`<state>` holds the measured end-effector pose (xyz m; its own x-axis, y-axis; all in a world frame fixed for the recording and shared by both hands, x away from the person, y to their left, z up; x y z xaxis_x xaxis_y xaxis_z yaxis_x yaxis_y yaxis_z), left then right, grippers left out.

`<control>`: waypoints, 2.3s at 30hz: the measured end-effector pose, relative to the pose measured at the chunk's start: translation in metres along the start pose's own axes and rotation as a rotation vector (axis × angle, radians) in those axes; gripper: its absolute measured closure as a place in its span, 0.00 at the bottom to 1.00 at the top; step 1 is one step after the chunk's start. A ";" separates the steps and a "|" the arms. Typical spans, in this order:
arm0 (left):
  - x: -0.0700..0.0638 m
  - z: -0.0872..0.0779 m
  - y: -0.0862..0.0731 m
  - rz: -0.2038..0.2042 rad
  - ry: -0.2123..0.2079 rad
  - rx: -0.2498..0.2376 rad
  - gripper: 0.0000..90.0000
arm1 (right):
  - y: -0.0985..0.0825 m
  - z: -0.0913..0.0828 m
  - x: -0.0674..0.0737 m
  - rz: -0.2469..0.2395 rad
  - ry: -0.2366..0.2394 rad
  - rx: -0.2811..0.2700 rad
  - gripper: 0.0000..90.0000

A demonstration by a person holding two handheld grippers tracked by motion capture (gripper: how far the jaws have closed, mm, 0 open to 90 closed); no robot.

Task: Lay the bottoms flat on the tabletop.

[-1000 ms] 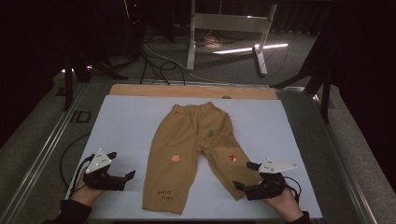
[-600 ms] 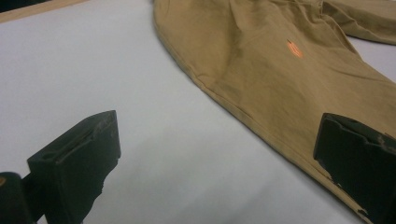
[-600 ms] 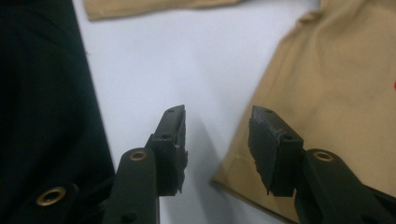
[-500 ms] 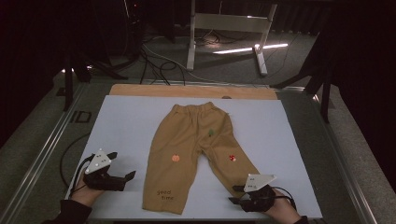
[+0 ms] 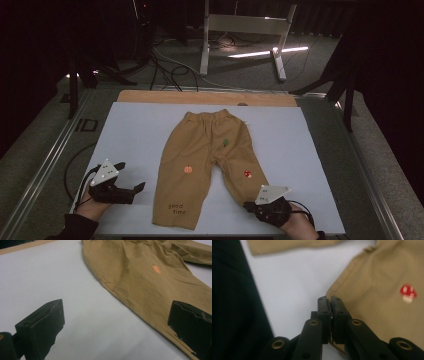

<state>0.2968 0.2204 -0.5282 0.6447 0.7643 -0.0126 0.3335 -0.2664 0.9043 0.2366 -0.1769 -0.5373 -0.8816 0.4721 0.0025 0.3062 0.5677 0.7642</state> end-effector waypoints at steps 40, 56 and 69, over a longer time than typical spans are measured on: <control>-0.024 0.040 0.030 -0.010 -0.118 -0.003 0.01 | 0.027 0.007 -0.080 0.126 -0.131 -0.319 0.12; 0.004 0.096 0.051 -0.059 -0.063 0.079 0.02 | 0.045 0.025 -0.149 0.188 -0.239 -0.333 0.12; 0.035 0.137 0.063 -0.073 0.005 0.137 0.02 | 0.052 0.062 -0.192 0.241 -0.283 -0.251 0.15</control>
<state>0.4343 0.1496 -0.5302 0.6119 0.7875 -0.0735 0.4700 -0.2873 0.8346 0.4441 -0.1963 -0.5386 -0.6520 0.7565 0.0503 0.3635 0.2536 0.8964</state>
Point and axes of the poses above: each handheld gripper's, and its own axes: z roughly forward along the jaws, y roughly out of its top, x roughly to its left, the point moved 7 cm from there along z, roughly forward along the jaws, and after that the axes turned 8 degrees about -x, right-handed, at the moved point
